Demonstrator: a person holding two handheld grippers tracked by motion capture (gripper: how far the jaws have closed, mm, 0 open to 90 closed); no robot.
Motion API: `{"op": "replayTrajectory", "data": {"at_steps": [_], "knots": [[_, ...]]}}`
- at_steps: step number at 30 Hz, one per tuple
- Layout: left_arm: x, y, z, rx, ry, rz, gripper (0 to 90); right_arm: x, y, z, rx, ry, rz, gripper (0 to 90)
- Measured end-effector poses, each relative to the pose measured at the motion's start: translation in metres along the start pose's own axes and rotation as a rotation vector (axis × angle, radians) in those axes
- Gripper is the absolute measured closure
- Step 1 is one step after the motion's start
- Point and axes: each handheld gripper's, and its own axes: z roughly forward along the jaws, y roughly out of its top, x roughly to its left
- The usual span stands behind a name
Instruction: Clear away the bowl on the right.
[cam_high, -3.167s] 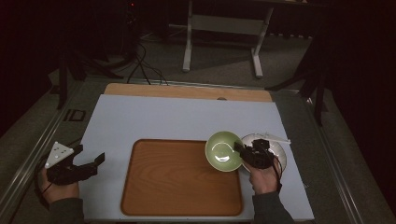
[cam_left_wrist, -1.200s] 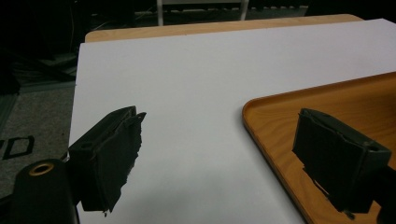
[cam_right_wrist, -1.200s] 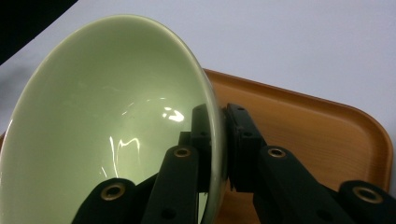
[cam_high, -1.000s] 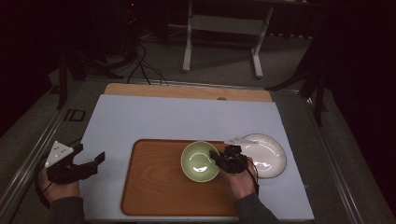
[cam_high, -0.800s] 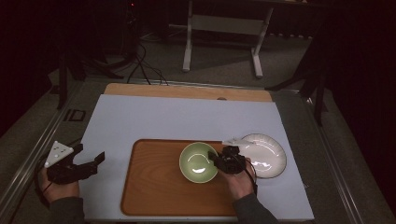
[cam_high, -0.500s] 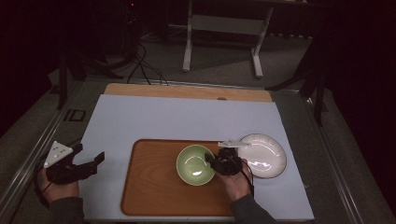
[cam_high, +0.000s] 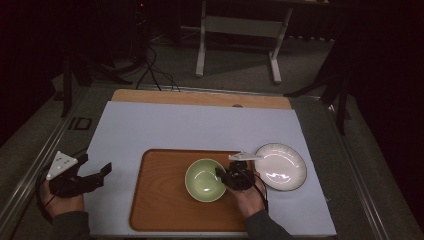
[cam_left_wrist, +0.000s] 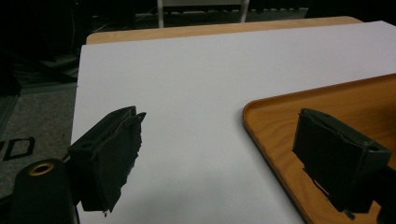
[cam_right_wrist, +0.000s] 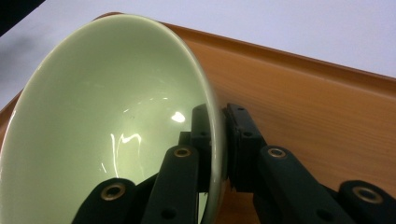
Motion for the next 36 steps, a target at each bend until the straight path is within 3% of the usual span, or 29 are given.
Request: {"op": "replayTrajectory", "data": {"at_steps": [26,36], "knots": [[0.000,0.000,0.000,-0.001,0.000,0.000,14.9,0.009,-0.008,0.013,0.048,0.022,-0.022,82.2],[0.000,0.000,0.000,0.000,0.003,0.001,14.9,0.001,-0.009,0.021,0.068,0.037,0.025,82.1]]}}
